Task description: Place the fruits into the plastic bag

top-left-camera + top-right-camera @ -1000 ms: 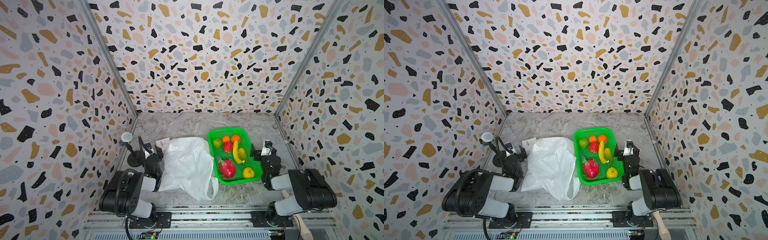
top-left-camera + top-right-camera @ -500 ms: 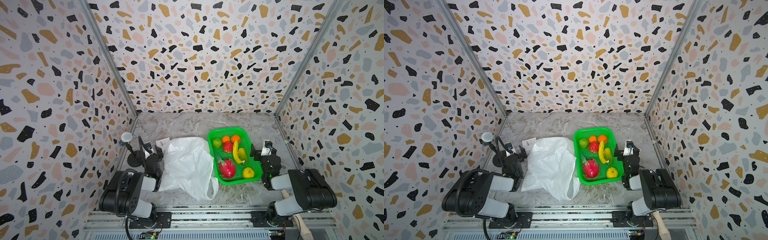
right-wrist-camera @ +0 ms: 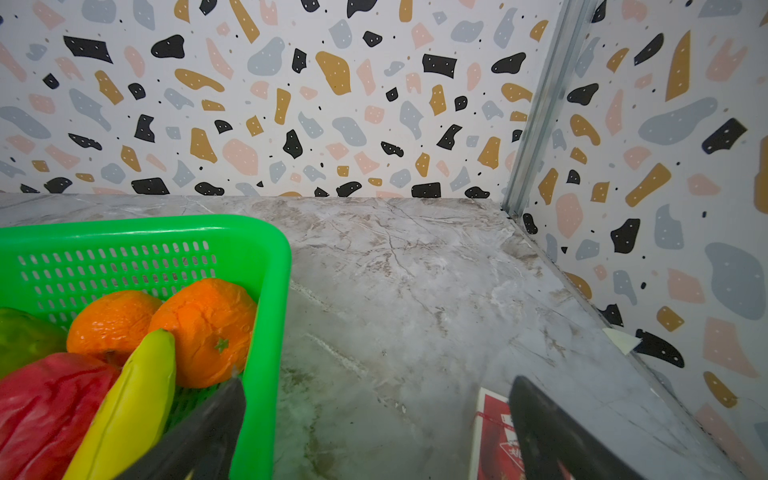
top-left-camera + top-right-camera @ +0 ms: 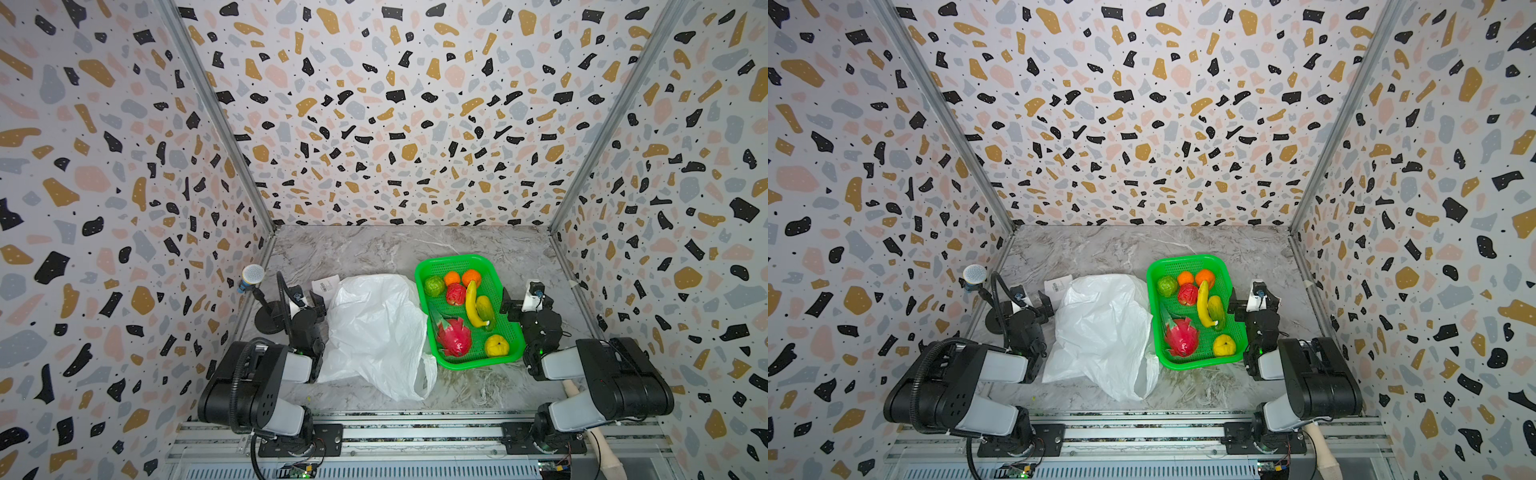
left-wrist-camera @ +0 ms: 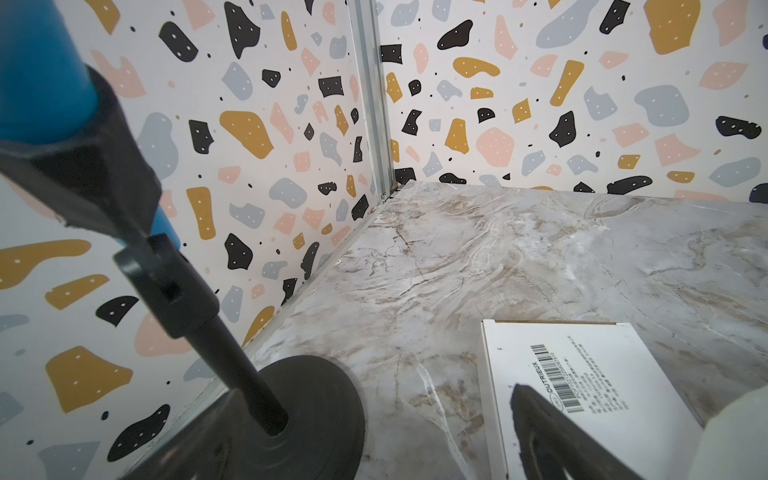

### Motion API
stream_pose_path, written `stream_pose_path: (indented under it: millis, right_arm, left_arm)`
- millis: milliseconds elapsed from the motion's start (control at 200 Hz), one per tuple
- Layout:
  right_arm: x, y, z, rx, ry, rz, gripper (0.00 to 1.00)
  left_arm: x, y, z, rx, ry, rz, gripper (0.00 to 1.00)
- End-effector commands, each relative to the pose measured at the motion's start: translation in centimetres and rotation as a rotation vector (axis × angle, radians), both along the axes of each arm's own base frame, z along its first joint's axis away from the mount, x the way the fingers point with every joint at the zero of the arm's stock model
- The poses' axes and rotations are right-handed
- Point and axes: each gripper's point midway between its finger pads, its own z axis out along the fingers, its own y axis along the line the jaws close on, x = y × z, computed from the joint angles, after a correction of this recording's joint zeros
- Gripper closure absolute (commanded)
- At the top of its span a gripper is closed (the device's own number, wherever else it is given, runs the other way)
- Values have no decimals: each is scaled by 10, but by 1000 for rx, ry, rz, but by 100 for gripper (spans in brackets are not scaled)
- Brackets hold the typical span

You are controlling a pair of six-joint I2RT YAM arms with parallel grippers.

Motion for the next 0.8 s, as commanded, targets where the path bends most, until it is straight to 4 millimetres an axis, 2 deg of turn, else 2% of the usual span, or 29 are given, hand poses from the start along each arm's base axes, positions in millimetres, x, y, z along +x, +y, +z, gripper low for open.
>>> stream_pose_path:
  millis: [0, 506, 611, 681, 721, 796]
  right_arm:
    - [-3, 0, -9, -1, 36, 0, 1]
    - [-3, 0, -6, -10, 25, -14, 1]
    - [6, -9, 12, -11, 80, -117, 0]
    - [12, -15, 26, 80, 149, -176, 6]
    - [12, -12, 36, 123, 142, -193, 13]
    - [7, 0, 48, 184, 138, -228, 13]
  left_arm:
    - [1, 2, 10, -11, -51, 9, 0]
    - [4, 5, 10, -34, -48, -11, 1]
    - [20, -15, 27, -4, -11, -139, 1]
    - [35, -19, 45, -8, 72, -157, 1]
    - [41, -19, 55, -8, 99, -154, 0]
    - [44, -15, 74, -57, 58, -107, 1]
